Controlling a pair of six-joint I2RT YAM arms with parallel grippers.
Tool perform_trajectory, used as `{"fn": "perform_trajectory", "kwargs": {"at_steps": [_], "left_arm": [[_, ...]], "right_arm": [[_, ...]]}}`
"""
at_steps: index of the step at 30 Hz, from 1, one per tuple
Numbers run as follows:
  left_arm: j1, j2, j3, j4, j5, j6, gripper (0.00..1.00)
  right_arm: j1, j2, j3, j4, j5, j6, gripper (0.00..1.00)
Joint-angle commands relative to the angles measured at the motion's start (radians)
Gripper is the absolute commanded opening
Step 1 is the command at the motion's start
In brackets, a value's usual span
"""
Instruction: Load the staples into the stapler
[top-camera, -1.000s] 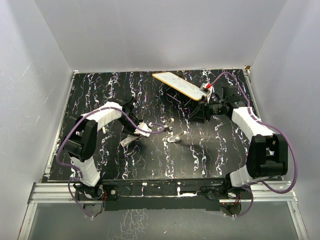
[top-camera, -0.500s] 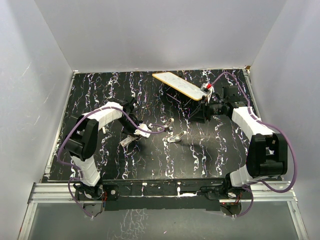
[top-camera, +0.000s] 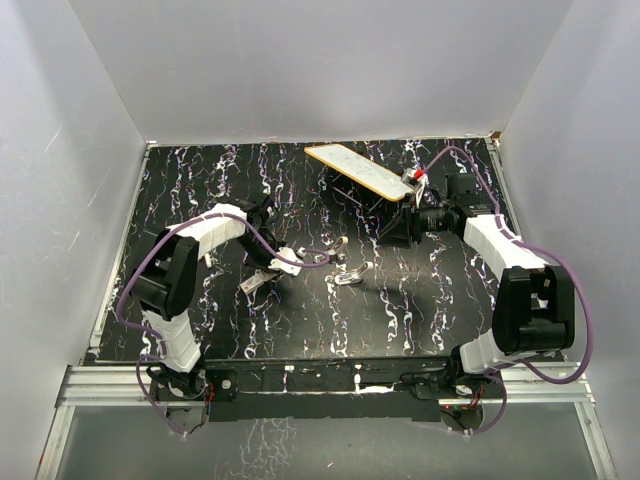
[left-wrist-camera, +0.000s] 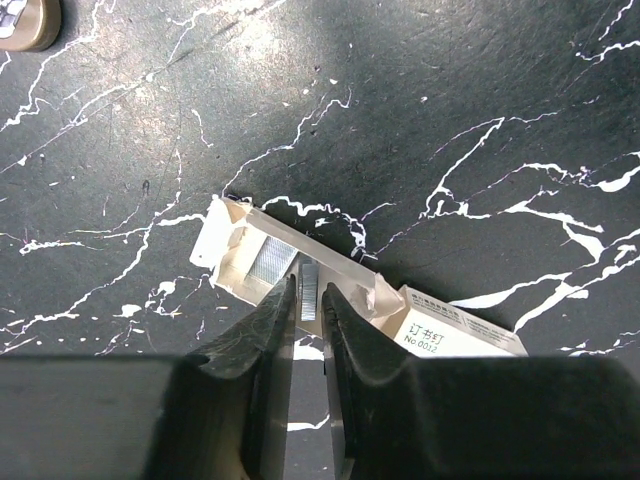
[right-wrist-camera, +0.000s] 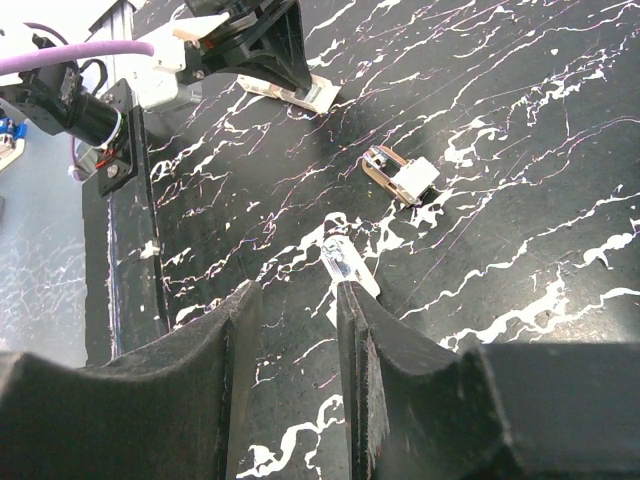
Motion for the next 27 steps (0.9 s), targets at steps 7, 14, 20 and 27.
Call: {"fn": "perform_trajectory", "kwargs": {"at_steps": [7, 14, 20, 27], "left_arm": [[-0.005, -0.009, 0.04, -0.039, 0.025, 0.023, 0.12], [-0.005, -0.037, 0.048, -0.059, 0.026, 0.017, 0.09], [-0.005, -0.056, 0.05, -0.076, 0.028, 0.008, 0.07], [-0.004, -0.101, 0.06, -0.094, 0.06, -0.033, 0.06]], "right_arm": [[-0.008, 0.008, -0.002, 0.035, -0.031, 0.003, 0.38], [-0.009, 0.01, -0.002, 0.037, -0.031, 0.003, 0.38], [-0.01, 0.013, -0.004, 0.037, -0.032, 0.003, 0.39], [-0.011, 0.013, -0.005, 0.039, -0.032, 0.003, 0.39]]}}
